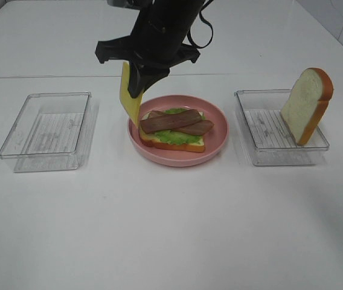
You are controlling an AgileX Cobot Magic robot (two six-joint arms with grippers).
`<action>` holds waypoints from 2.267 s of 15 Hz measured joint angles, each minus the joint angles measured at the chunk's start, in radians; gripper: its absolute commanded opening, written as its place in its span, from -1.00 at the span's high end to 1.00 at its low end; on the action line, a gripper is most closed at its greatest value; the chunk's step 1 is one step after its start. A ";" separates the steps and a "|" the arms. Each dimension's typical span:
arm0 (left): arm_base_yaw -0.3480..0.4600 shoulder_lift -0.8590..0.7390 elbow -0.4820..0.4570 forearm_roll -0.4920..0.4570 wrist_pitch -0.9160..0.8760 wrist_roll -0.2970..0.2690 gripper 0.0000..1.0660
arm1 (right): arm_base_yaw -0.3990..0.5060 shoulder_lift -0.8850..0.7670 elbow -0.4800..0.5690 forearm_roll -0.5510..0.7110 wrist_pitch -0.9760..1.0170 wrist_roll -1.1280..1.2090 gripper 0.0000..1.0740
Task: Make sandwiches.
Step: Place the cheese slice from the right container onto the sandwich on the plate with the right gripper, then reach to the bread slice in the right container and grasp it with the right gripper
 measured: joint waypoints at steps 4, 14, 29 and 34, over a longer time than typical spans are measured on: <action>0.000 0.000 0.000 0.000 -0.001 0.000 -0.87 | -0.023 0.089 0.000 -0.099 -0.021 0.030 1.00; 0.000 0.000 0.000 0.000 -0.001 0.000 -0.87 | -0.109 0.126 0.000 -0.128 0.007 0.052 -0.19; 0.000 0.000 0.000 0.000 -0.001 0.000 -0.87 | -0.181 -0.136 -0.054 -0.362 0.170 0.025 -0.83; 0.000 0.000 0.000 0.000 -0.001 0.000 -0.87 | -0.418 -0.193 -0.057 -0.359 0.171 0.024 -0.83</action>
